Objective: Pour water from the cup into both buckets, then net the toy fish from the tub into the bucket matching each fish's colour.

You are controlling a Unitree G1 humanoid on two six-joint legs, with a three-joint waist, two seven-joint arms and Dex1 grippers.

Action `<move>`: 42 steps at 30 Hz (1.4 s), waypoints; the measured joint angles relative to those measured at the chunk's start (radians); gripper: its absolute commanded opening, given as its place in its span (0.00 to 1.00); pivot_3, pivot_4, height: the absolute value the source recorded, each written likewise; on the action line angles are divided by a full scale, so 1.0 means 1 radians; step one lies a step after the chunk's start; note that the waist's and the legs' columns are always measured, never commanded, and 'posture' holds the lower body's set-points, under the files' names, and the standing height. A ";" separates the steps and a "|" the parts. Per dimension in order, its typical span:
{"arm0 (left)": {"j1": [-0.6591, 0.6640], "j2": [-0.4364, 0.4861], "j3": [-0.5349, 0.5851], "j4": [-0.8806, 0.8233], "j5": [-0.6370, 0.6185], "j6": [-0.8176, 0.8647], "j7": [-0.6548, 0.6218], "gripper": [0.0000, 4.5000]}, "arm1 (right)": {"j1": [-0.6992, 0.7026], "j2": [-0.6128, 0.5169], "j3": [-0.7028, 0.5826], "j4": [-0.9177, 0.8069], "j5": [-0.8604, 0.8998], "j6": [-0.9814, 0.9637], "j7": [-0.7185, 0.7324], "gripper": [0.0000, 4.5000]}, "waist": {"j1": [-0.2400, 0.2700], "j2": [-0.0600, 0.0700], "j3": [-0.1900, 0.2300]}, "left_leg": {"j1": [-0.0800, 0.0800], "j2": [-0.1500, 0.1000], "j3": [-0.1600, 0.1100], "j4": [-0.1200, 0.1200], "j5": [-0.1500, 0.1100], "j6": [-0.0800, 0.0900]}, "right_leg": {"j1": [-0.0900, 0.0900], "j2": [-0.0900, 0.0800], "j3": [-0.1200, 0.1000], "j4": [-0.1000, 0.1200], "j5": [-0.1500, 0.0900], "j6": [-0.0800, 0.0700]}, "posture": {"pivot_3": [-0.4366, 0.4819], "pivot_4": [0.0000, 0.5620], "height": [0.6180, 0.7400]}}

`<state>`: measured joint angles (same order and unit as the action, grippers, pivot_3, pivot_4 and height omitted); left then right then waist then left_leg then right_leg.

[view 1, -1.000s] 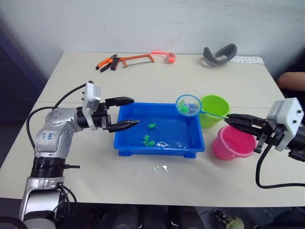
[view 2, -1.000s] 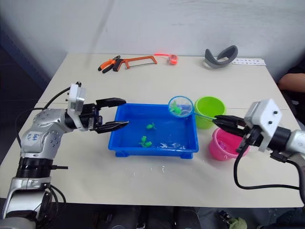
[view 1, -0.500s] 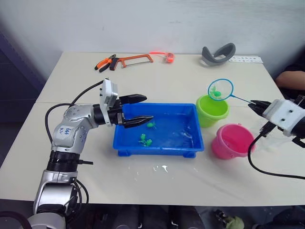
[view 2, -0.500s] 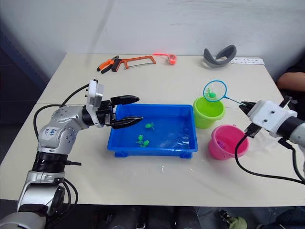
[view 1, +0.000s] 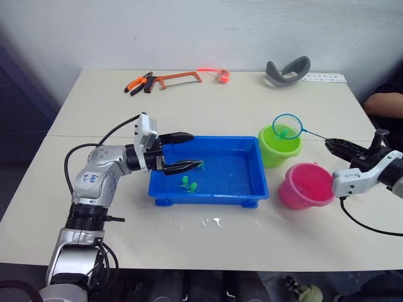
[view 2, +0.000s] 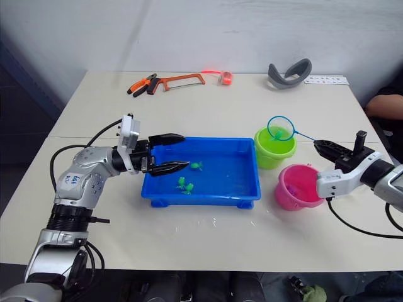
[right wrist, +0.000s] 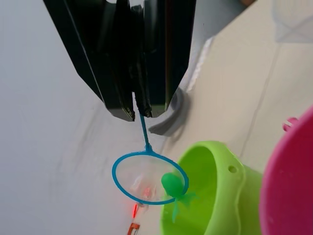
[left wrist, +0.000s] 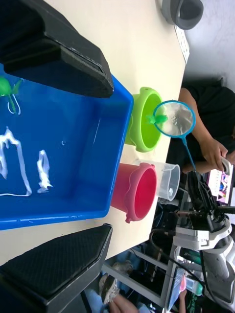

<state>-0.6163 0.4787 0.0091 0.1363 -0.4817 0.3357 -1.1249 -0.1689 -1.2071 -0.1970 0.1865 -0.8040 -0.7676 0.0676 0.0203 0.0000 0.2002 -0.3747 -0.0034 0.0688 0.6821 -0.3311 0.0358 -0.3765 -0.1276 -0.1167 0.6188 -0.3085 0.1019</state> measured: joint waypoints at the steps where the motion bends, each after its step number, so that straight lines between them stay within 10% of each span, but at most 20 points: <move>1: 0.001 0.000 -0.002 0.004 0.003 -0.011 -0.005 1.00 | -0.002 -0.012 0.007 0.010 -0.043 -0.005 -0.058 0.00 | 0.000 0.000 0.000 | 0.000 0.000 0.000 0.000 0.000 0.000 | 0.000 0.000 0.000 0.000 0.000 0.000 | 0.48 0.27 1.00; 22: -0.001 -0.019 -0.008 0.116 0.017 -0.078 -0.043 1.00 | -0.124 -0.119 0.230 0.148 -0.254 -0.017 -0.403 0.00 | -0.008 0.000 0.000 | 0.000 0.002 0.000 -0.001 0.001 -0.001 | 0.000 0.009 0.003 0.000 0.000 0.000 | 0.48 0.27 1.00; 29: 0.016 0.017 0.070 0.114 -0.034 -0.061 -0.067 1.00 | -0.069 -0.095 0.177 0.054 0.303 0.002 -0.100 0.00 | -0.024 0.000 0.000 | 0.000 0.005 -0.001 0.000 0.001 -0.001 | 0.000 0.010 0.003 -0.001 0.000 -0.001 | 0.48 0.27 1.00; 35: 0.120 0.133 0.187 0.118 -0.059 -0.095 -0.119 1.00 | -0.086 -0.004 0.235 -0.392 1.126 0.477 0.409 0.00 | -0.028 0.000 0.000 | 0.001 0.009 -0.002 0.000 0.000 -0.002 | 0.001 0.008 0.003 0.000 0.000 -0.002 | 0.48 0.27 1.00; 42: 0.224 0.207 0.281 0.115 -0.059 -0.125 -0.112 1.00 | -0.209 0.059 0.345 -0.576 1.261 0.927 0.613 0.00 | -0.010 0.000 0.000 | -0.001 0.003 -0.004 0.001 -0.002 0.002 | 0.000 -0.003 -0.001 -0.002 0.000 -0.002 | 0.48 0.27 1.00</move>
<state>-0.3924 0.6859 0.2896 0.2512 -0.5410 0.2106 -1.2373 -0.3775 -1.1478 0.1480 -0.3894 0.4572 0.1593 0.6807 0.0100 -0.0001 0.2001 -0.3755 -0.0008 0.0649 0.6828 -0.3336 0.0376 -0.3765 -0.1303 -0.1180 0.6168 -0.3083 0.0995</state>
